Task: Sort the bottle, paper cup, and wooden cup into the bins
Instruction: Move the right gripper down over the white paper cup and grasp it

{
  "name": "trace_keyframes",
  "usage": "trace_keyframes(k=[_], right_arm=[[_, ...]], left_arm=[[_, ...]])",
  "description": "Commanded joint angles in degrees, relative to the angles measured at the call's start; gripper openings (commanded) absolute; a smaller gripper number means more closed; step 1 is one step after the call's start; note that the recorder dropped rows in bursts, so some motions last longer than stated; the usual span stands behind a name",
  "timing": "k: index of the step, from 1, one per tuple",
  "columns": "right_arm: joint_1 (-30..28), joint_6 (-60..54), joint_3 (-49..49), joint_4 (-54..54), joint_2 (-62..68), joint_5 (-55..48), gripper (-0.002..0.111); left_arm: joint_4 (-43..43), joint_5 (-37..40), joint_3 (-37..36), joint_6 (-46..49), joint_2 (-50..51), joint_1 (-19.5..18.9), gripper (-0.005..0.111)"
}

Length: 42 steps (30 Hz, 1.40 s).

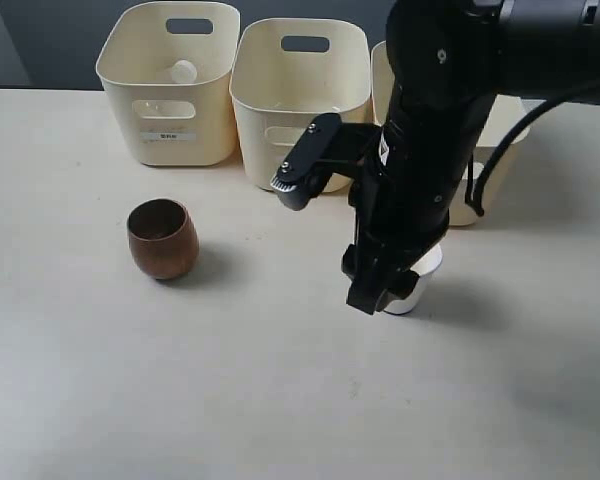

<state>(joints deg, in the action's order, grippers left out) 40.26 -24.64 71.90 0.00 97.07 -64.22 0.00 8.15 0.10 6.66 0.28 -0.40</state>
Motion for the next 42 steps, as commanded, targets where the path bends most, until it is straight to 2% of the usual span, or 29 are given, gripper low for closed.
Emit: trace_keyframes(k=[1, 20, 33, 35, 38, 39, 42], right_arm=[[-0.20, -0.44, -1.68, -1.86, -0.46, 4.77, 0.063], [-0.30, 2.36, -2.44, -10.43, 6.18, 9.77, 0.063], [-0.30, 2.58, -2.44, -10.64, 10.02, 10.70, 0.063], [-0.30, 2.58, -2.44, -10.64, 10.92, 10.70, 0.050], [-0.30, 2.58, -2.44, -10.64, 12.18, 10.53, 0.016], [-0.30, 2.25, -2.44, -10.68, 12.47, 10.43, -0.002], [-0.30, 2.23, -2.44, -12.50, 12.45, 10.57, -0.001]], left_arm=[[0.00, -0.40, -0.10, -0.10, -0.28, -0.03, 0.000], [0.00, -0.40, -0.10, -0.10, -0.28, -0.03, 0.000], [0.00, -0.40, -0.10, -0.10, -0.28, -0.03, 0.000], [0.00, -0.40, -0.10, -0.10, -0.28, -0.03, 0.000], [0.00, -0.40, -0.10, -0.10, -0.28, -0.03, 0.000], [0.00, -0.40, -0.10, -0.10, -0.28, -0.03, 0.000], [0.00, -0.40, -0.10, -0.10, -0.28, -0.03, 0.000]])
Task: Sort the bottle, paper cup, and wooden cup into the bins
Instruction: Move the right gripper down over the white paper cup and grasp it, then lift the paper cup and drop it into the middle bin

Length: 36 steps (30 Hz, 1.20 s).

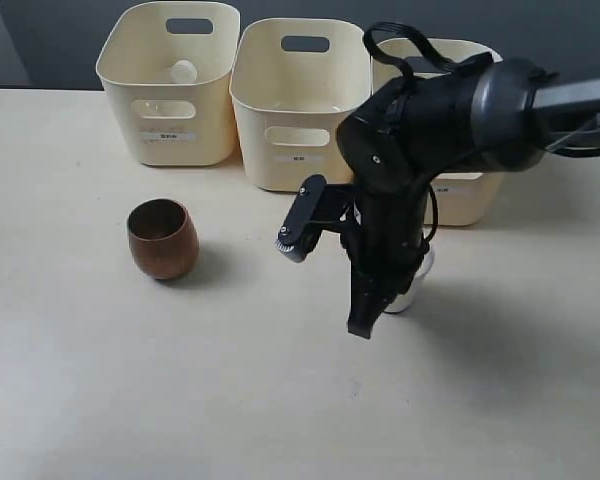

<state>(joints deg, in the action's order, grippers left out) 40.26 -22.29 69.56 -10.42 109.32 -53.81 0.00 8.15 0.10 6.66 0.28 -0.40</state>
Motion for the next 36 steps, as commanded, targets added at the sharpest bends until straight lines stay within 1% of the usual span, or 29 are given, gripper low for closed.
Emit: trace_keyframes(k=[1, 5, 10, 13, 15, 18, 20, 24, 25, 27, 33, 36], right_arm=[[-0.30, -0.11, -0.10, -2.51, -0.04, 0.16, -0.001], [-0.19, -0.01, -0.10, -4.88, -3.12, -0.30, -0.001], [-0.19, -0.01, -0.10, -4.87, -11.45, 2.41, -0.001], [-0.19, -0.01, -0.10, -4.77, -17.76, 6.71, -0.001], [-0.19, 0.31, -0.10, -4.66, -21.49, 11.42, -0.001], [-0.19, 1.46, -0.10, -4.53, -24.82, 19.89, -0.001], [-0.29, 1.46, -0.10, -4.67, -25.49, 23.63, -0.001], [-0.29, 1.57, -0.10, -6.32, -23.81, 29.76, -0.001], [-0.86, 1.79, 0.27, -6.06, -22.35, 33.78, -0.001], [-2.52, 2.98, 3.20, -5.63, -18.50, 35.53, -0.001], [-7.07, 3.06, 12.18, -1.31, -8.99, 33.89, -0.001], [-8.96, 3.06, 21.07, 0.00, -1.07, 30.19, -0.001]], left_arm=[[0.00, -0.40, -0.10, -0.10, -0.28, -0.03, 0.000], [0.00, -0.40, -0.10, -0.10, -0.28, -0.03, 0.000], [0.00, -0.40, -0.10, -0.10, -0.28, -0.03, 0.000], [0.00, -0.40, -0.10, -0.10, -0.28, -0.03, 0.000], [0.00, -0.40, -0.10, -0.10, -0.28, -0.03, 0.000], [0.00, -0.40, -0.10, -0.10, -0.28, -0.03, 0.000], [0.00, -0.40, -0.10, -0.10, -0.28, -0.03, 0.000], [0.00, -0.40, -0.10, -0.10, -0.28, -0.03, 0.000], [0.00, -0.40, -0.10, -0.10, -0.28, -0.03, 0.000], [0.00, -0.40, -0.10, -0.08, -0.28, -0.03, 0.000], [0.00, -0.40, -0.10, -0.08, -0.28, -0.03, 0.000], [0.00, -0.40, -0.10, -0.08, -0.28, -0.03, 0.000]])
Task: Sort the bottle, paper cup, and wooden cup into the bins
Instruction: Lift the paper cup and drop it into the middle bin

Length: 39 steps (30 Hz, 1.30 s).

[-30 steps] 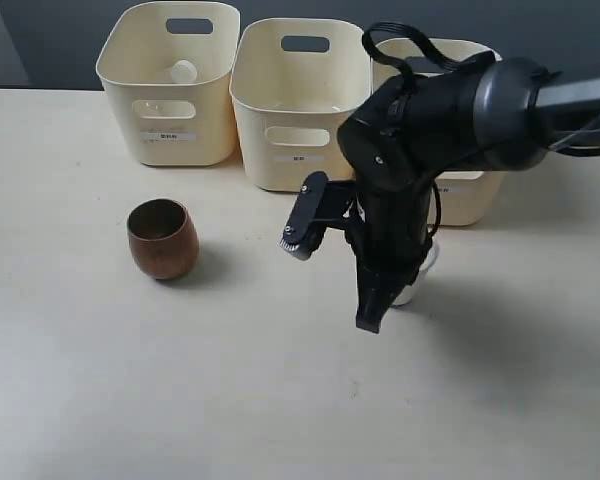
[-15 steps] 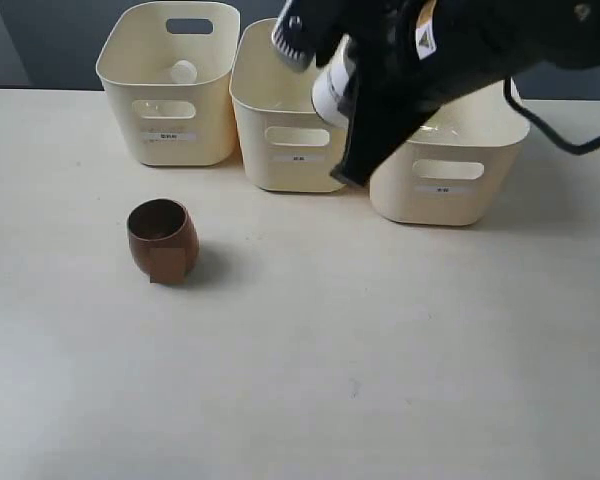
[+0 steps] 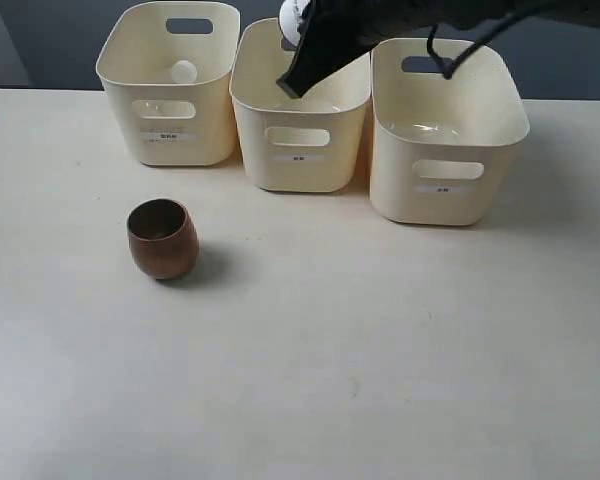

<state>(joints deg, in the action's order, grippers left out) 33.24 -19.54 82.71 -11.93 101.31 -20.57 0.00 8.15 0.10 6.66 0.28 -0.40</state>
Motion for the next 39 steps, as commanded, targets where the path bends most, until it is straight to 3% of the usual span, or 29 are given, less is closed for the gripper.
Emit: trace_keyframes(k=[1, 6, 13, 20, 27, 29, 35, 39], right_arm=[[-2.17, 0.31, 9.34, 1.51, 8.19, -4.16, -0.001], [-5.21, -0.42, 21.32, 5.26, 17.89, -11.36, -0.001], [-6.19, -10.80, 29.20, 15.41, 24.63, -18.72, -0.001], [-6.72, -12.11, 34.43, 16.26, 29.33, -23.28, -0.001], [-6.93, -12.11, 34.75, 16.51, 31.26, -21.57, -0.001], [-6.93, -12.11, 34.75, 16.51, 31.65, -21.16, 0.004], [-6.93, -11.96, 34.75, 16.51, 32.17, -20.49, 0.036], [-6.93, -11.96, 34.75, 16.51, 32.17, -20.37, 0.042]], left_arm=[[0.00, -0.40, -0.10, -0.08, -0.28, -0.03, 0.000], [0.00, -0.40, -0.10, -0.08, -0.28, -0.03, 0.000], [0.00, -0.40, -0.10, -0.08, -0.28, -0.03, 0.000], [0.00, -0.40, -0.10, -0.08, -0.28, -0.03, 0.000], [0.00, -0.40, -0.10, -0.08, -0.28, -0.03, 0.000], [0.00, -0.40, -0.10, -0.08, -0.28, -0.03, 0.000], [0.00, -0.40, -0.10, -0.08, -0.28, -0.03, 0.000], [0.00, -0.40, -0.10, -0.08, -0.28, -0.03, 0.000]])
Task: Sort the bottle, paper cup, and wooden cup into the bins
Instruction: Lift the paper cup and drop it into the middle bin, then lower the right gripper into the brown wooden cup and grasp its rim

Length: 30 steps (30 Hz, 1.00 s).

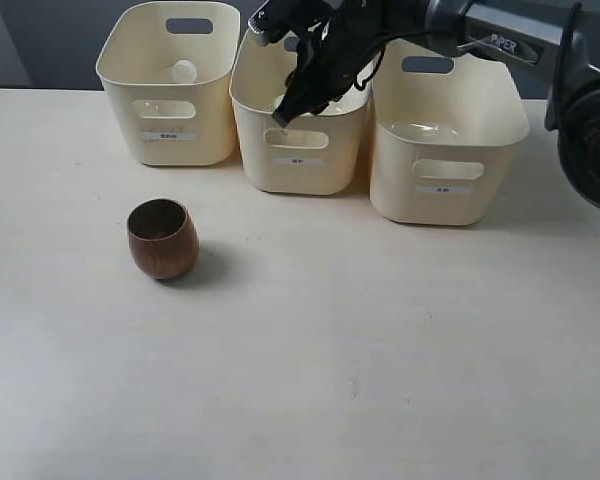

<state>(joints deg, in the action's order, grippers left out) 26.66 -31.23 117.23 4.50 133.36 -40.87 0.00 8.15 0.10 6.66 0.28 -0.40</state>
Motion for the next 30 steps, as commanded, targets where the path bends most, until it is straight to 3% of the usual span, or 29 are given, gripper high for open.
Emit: trace_keyframes(k=[1, 12, 20, 25, 30], right_arm=[[-0.35, -0.27, 0.23, 0.07, 0.11, 0.06, 0.042], [-0.35, -0.08, 0.23, 1.77, -5.77, -3.33, 0.042], [2.27, -8.30, 0.23, 12.20, -12.79, -20.53, 0.042], [7.05, -13.61, 0.23, 18.34, -14.39, -26.45, 0.042], [17.25, -20.63, 0.13, 15.32, -12.33, -26.46, 0.031]], left_arm=[[0.00, -0.40, -0.10, -0.08, -0.28, -0.03, 0.000], [0.00, -0.40, -0.10, -0.08, -0.28, -0.03, 0.000], [0.00, -0.40, -0.10, -0.08, -0.28, -0.03, 0.000], [0.00, -0.40, -0.10, -0.08, -0.28, -0.03, 0.000], [0.00, -0.40, -0.10, -0.08, -0.28, -0.03, 0.000]])
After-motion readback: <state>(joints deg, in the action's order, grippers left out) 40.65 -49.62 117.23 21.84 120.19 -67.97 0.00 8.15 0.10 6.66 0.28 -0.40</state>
